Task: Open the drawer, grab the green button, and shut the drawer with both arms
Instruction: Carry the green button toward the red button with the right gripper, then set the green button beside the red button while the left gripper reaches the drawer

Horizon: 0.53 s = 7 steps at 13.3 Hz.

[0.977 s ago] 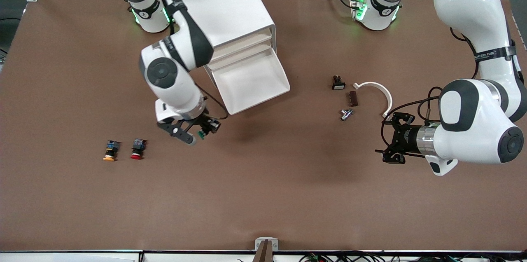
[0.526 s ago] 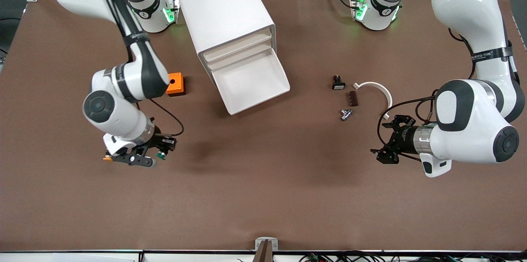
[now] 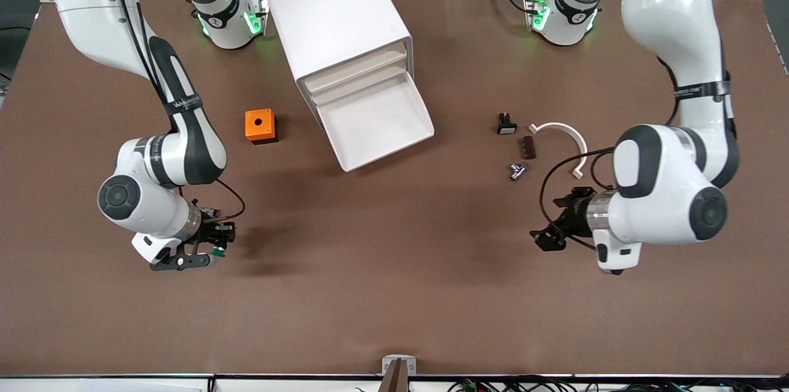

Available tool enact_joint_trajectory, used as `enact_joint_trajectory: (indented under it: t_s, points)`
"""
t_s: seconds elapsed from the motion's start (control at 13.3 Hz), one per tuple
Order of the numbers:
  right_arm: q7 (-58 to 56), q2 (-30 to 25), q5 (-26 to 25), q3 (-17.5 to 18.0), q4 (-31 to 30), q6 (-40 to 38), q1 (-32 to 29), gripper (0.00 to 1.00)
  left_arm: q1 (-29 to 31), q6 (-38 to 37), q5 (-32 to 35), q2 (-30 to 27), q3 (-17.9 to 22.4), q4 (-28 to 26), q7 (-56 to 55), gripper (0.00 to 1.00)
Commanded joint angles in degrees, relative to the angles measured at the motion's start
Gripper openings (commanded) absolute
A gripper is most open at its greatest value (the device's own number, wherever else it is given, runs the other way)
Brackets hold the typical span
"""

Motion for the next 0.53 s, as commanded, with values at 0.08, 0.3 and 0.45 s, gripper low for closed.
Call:
enact_joint_trajectory:
  t_s: [0.08, 0.3, 0.45]
  points:
    - [-1.42, 0.49, -0.16, 1.05, -2.85, 3.32, -0.28, 0.01, -3.33, 6.56, 1.38, 1.88, -2.7, -0.66, 2.65, 1.0]
    - [-1.42, -0.12, -0.16, 1.14, -8.22, 7.99, 0.07, 0.01, -7.71, 10.79, 1.56, 3.64, -5.0, -1.27, 2.65, 1.0]
    - [-2.64, -0.48, -0.16, 1.14, -9.89, 8.87, 0.16, 0.01, -10.88, 10.88, 1.47, 4.61, -5.0, -1.36, 2.48, 1.0]
